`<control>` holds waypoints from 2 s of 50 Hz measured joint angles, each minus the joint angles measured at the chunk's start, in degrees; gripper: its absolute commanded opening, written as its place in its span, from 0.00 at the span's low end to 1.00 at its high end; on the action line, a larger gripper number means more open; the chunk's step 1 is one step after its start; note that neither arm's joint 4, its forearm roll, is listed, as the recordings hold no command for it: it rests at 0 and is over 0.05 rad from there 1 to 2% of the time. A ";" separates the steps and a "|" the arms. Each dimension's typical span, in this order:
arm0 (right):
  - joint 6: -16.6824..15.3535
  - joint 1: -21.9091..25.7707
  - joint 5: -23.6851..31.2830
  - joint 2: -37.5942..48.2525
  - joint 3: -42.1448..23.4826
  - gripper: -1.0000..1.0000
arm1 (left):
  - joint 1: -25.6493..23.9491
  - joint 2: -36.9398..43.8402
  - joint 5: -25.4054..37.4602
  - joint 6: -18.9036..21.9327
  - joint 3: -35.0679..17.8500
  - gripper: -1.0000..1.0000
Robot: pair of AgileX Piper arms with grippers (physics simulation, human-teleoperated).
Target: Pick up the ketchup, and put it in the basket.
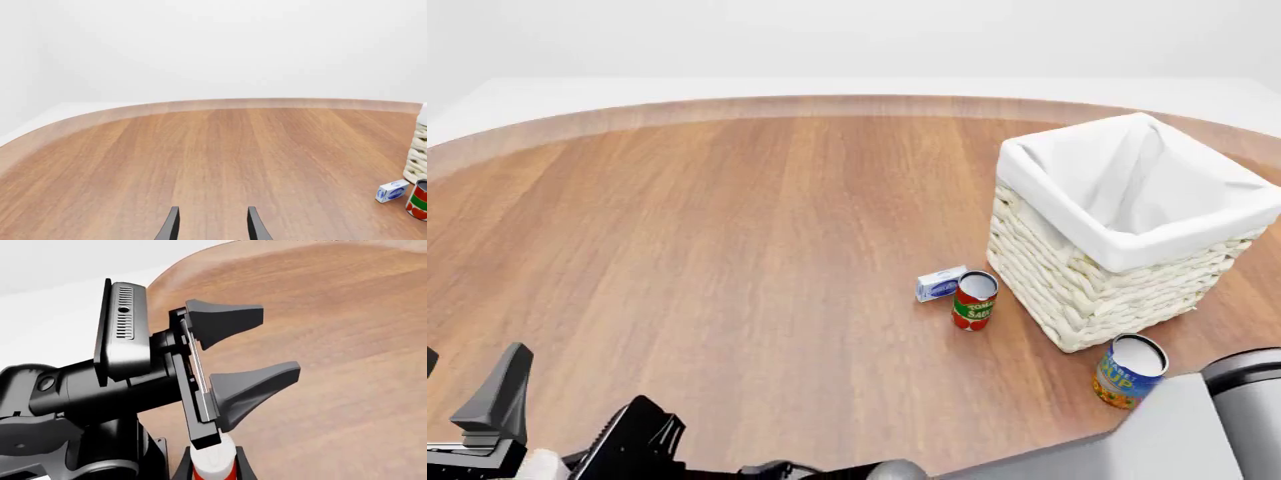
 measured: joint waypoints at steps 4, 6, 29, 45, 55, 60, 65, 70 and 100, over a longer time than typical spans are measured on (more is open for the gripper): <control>0.21 -0.28 -0.44 -0.48 0.68 0.00 | 0.00 0.00 0.00 0.00 0.00 1.00; 0.29 -0.45 -0.62 -0.73 0.99 0.00 | 0.00 0.00 0.00 0.00 0.00 1.00; 1.06 -2.00 -2.35 -2.66 3.78 0.00 | 0.00 0.00 0.00 0.00 0.00 1.00; 1.33 -3.10 -2.98 -3.96 5.21 0.00 | 0.00 0.00 0.00 0.00 0.00 1.00; 1.14 -3.98 -2.99 -5.15 5.90 0.00 | 0.00 0.00 0.00 0.00 0.00 1.00; 1.09 -4.57 -2.90 -6.07 6.29 0.00 | 0.00 0.00 0.00 0.00 0.00 1.00; 1.03 -5.26 -2.77 -7.02 6.63 0.00 | 0.00 0.00 0.00 0.00 0.00 1.00; 1.03 -6.10 -2.70 -8.10 7.03 0.00 | 0.00 0.00 0.00 0.00 0.00 1.00; 0.96 -11.75 -2.37 -15.24 8.89 0.00 | 0.00 0.00 0.00 0.00 0.00 1.00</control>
